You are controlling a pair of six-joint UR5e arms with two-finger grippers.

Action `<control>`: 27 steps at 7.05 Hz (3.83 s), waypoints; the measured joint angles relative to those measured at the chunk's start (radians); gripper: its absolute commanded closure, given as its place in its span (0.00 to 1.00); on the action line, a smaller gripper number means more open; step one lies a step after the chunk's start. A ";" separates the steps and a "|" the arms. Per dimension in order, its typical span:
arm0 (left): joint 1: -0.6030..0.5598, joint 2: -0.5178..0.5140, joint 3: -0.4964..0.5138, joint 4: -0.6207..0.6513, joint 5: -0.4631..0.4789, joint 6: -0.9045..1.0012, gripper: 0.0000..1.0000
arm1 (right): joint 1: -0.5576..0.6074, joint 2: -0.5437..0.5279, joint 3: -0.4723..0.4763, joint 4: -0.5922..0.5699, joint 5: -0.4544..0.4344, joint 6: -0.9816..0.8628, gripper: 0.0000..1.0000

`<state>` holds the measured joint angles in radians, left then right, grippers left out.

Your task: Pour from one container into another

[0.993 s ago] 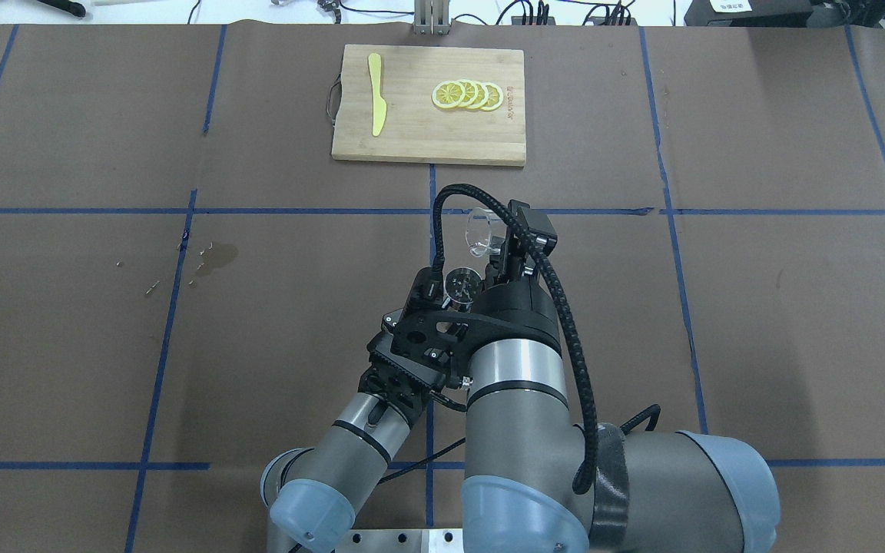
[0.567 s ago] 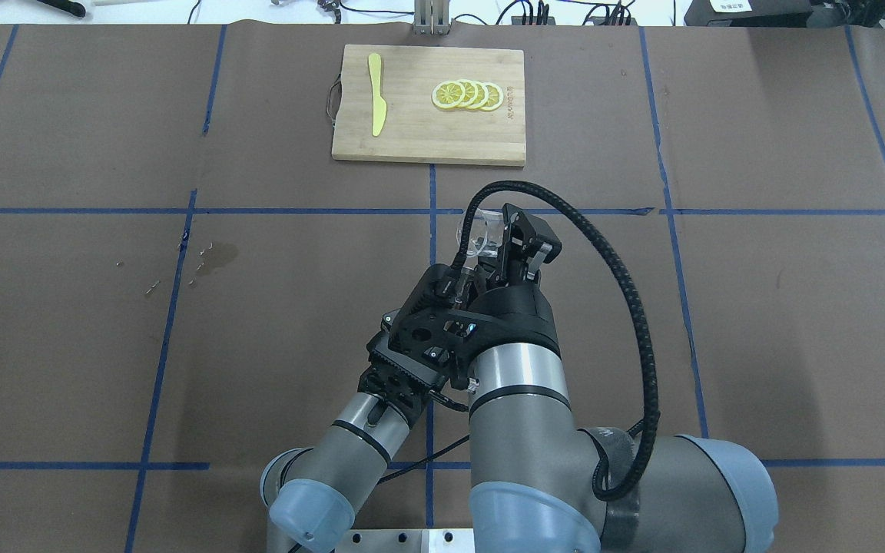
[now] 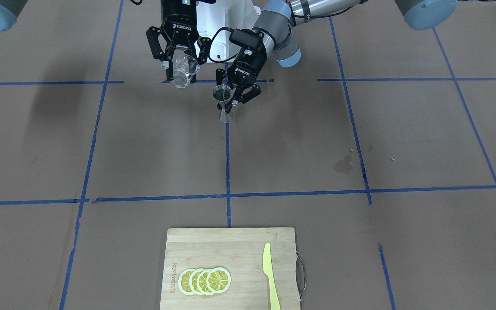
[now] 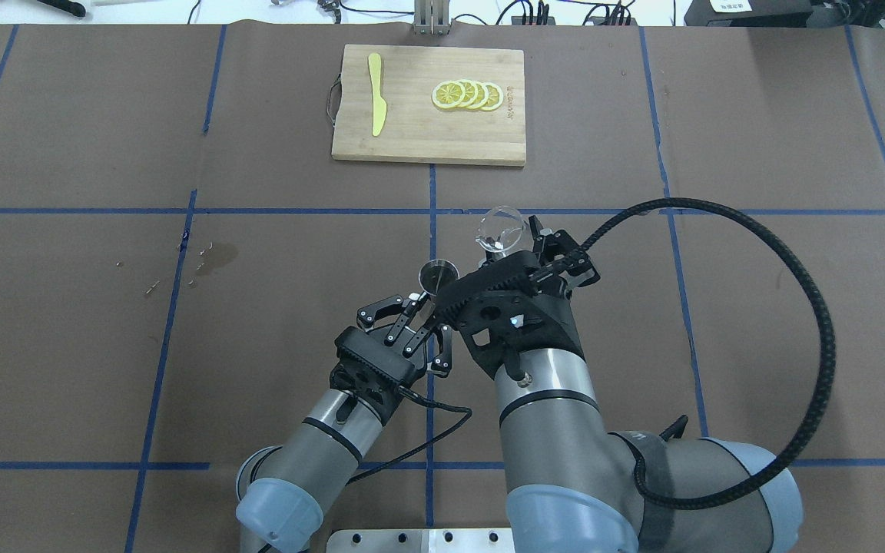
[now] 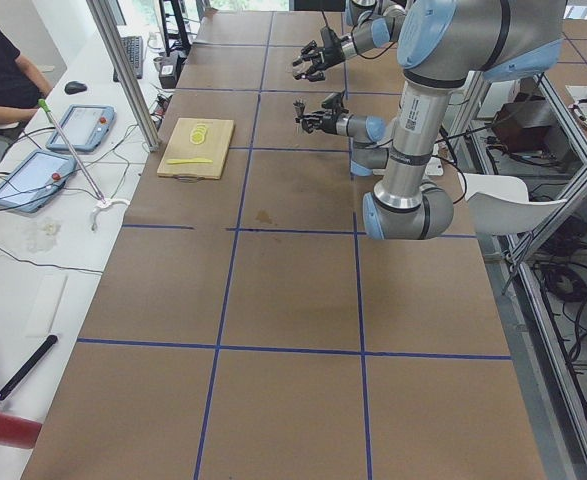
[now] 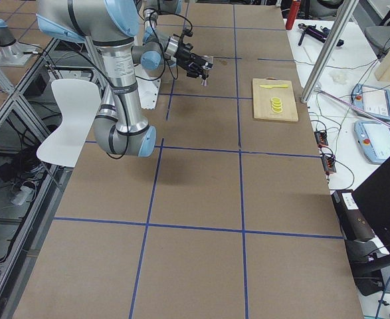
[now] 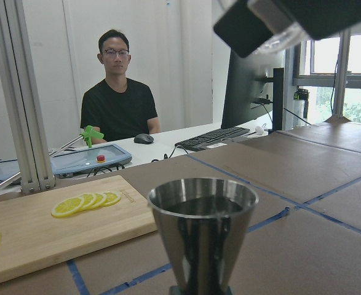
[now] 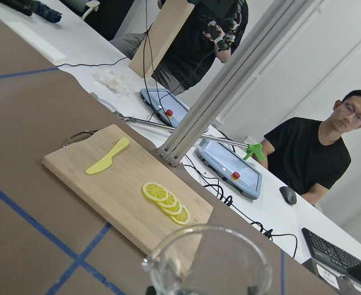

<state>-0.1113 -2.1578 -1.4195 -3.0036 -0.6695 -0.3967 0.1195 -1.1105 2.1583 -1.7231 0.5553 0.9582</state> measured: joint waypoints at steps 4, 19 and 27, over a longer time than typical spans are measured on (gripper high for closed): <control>0.005 0.128 -0.066 -0.132 0.156 -0.009 1.00 | -0.007 -0.110 0.002 0.001 0.026 0.394 1.00; 0.012 0.816 -0.038 -0.514 0.376 -0.215 1.00 | -0.011 -0.421 -0.148 0.403 -0.014 0.559 1.00; 0.054 0.840 0.084 -0.526 0.337 -0.401 1.00 | -0.025 -0.418 -0.143 0.403 -0.037 0.559 1.00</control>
<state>-0.0576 -1.3173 -1.3358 -3.5293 -0.3329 -0.7982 0.0941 -1.5284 2.0156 -1.3199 0.5181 1.5169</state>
